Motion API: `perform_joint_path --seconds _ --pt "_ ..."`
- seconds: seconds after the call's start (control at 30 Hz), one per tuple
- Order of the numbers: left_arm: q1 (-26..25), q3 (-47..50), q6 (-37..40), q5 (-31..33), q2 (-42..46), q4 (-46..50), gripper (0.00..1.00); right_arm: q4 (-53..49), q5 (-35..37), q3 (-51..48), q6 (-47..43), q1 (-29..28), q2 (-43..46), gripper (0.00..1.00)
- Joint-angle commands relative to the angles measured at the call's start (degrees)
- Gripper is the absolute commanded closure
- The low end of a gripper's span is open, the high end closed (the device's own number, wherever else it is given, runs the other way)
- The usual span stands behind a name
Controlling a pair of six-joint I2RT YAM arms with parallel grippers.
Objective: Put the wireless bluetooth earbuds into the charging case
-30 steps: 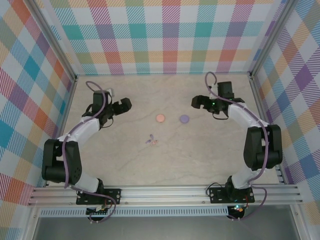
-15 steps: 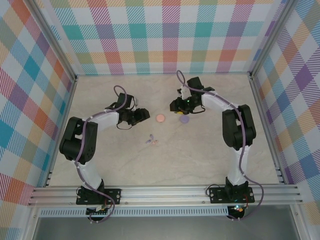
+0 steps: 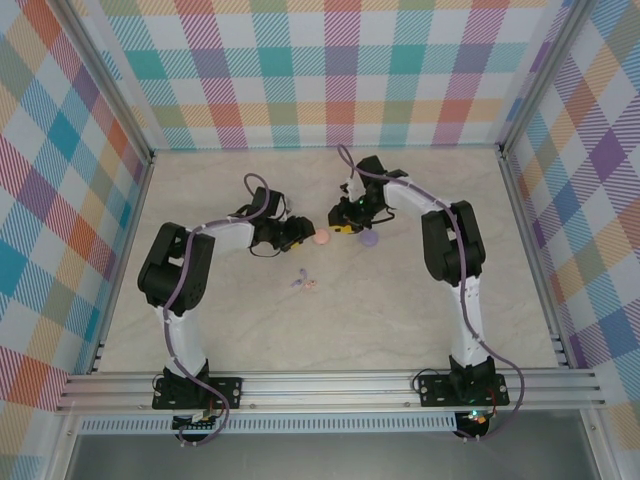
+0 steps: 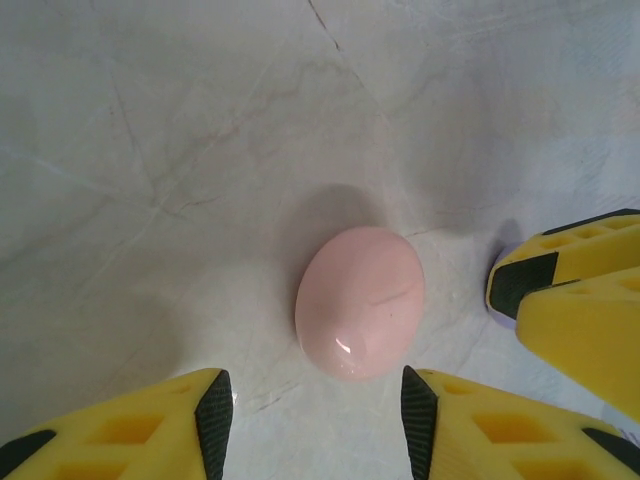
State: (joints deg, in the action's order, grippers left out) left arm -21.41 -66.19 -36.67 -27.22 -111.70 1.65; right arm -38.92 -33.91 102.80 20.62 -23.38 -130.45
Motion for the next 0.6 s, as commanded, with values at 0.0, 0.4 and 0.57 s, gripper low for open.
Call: perform_joint_path --seconds 0.0,0.4,0.57 --pt "-0.64 -1.63 -2.36 -2.01 -1.71 -2.02 0.52 -3.14 -2.58 2.18 1.13 -0.44 -2.01 0.71" --pt "-1.44 -2.5 -3.65 -2.75 -4.15 -3.34 0.56 -3.51 -4.66 4.39 1.78 -1.34 -5.33 0.76" --pt "-1.56 -3.45 -4.36 -3.7 -5.5 -3.94 0.56 -3.45 -4.67 4.58 2.27 -1.37 -6.04 0.77"
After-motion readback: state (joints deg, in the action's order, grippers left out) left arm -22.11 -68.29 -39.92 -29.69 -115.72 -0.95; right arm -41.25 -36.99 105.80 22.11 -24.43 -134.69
